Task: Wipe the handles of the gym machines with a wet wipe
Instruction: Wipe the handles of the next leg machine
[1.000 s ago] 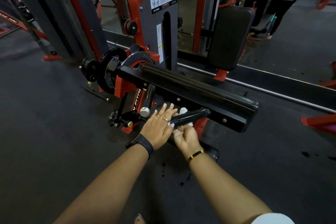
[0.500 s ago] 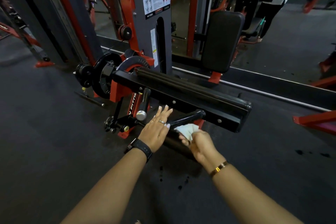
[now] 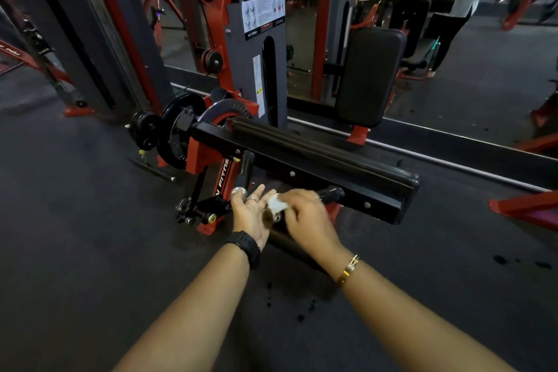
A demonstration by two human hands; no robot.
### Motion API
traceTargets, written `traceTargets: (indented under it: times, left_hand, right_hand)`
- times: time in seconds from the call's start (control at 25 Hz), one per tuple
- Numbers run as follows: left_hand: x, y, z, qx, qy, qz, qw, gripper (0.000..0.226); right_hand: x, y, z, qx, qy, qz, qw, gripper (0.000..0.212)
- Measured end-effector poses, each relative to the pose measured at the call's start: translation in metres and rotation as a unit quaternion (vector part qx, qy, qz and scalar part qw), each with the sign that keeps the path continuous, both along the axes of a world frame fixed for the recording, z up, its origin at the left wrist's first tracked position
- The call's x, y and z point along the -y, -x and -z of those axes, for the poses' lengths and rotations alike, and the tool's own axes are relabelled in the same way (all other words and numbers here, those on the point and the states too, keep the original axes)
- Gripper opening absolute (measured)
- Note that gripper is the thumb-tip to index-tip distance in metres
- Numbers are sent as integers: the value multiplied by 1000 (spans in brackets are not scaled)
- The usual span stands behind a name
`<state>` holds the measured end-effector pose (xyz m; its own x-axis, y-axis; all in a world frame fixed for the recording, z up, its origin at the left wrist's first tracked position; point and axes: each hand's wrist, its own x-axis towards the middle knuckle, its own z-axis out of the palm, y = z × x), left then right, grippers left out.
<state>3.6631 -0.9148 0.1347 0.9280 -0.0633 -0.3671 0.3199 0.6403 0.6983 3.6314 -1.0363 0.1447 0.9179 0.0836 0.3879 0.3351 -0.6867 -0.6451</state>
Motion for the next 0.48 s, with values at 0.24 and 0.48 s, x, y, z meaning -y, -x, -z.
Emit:
traceTargets:
  times: [0.24, 0.48]
  left_hand:
    - [-2, 0, -5, -43, 23, -17, 999, 66]
    - [-8, 4, -5, -50, 21, 13, 998, 67]
  right_hand:
    - [-18, -3, 18, 65, 238, -93, 965, 35]
    - [17, -12, 23, 254, 332, -223, 880, 17]
